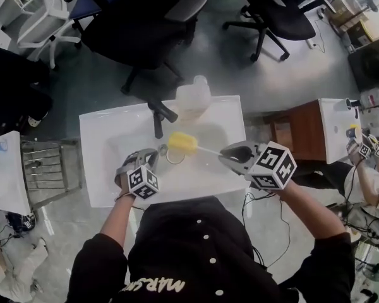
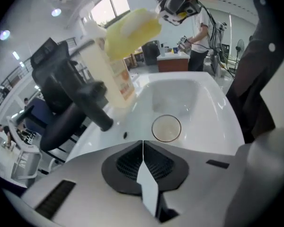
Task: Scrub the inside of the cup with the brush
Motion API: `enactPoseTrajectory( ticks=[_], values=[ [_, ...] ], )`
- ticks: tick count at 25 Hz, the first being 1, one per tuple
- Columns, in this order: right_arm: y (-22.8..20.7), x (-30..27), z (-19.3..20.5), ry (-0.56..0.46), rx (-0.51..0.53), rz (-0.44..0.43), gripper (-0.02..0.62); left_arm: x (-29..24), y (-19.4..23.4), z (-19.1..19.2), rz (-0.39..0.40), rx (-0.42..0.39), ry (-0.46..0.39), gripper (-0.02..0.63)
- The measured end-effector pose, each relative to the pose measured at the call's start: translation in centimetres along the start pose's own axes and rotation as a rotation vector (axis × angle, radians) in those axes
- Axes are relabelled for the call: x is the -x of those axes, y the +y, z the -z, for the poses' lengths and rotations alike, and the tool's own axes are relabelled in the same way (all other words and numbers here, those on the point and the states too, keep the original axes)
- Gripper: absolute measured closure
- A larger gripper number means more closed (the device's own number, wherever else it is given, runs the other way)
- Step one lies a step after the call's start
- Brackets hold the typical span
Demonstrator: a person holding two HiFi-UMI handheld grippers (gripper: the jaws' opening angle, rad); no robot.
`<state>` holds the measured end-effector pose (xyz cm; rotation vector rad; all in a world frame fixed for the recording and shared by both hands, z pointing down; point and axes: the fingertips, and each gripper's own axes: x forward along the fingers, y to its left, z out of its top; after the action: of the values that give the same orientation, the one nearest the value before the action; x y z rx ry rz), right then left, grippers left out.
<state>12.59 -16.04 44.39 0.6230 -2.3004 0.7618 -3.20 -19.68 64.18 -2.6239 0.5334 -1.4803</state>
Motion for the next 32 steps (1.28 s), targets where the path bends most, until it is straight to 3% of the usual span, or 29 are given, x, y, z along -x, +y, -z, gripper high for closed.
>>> enactPoseTrajectory(
  ticks=[4,8,12,16,23,27,32],
  values=[
    [2.3,2.4,-4.1,-0.119,0.134,-0.007,0.543,6.6,3.8,-2.9,-0.119,0.097,-0.157,0.58],
    [4.9,4.0,-7.0,-0.281,0.174,-0.046,0.543,12.5,7.3,-5.2,-0.201,0.295,-0.304,0.58],
    [6.0,6.4,-10.1,-0.462,0.192,-0.018,0.543,17.5,9.5,-7.6,-0.268,0.367,-0.426,0.58],
    [4.7,9.4,-13.4,-0.663,0.183,0.075,0.543,21.8,11.6,-9.4,-0.342,0.425,-0.535,0.58],
    [2.7,13.3,-14.6,-0.847,0.222,0.318,0.543,28.7,13.4,-12.0,-0.493,0.515,-0.702,0.58],
    [2.4,15.3,-14.6,-0.922,0.285,0.469,0.543,30.8,13.4,-13.0,-0.538,0.516,-0.732,0.58],
    [2.0,16.4,-14.0,-1.011,0.276,0.573,0.543,32.4,13.2,-12.7,-0.6,0.532,-0.724,0.58]
  ],
)
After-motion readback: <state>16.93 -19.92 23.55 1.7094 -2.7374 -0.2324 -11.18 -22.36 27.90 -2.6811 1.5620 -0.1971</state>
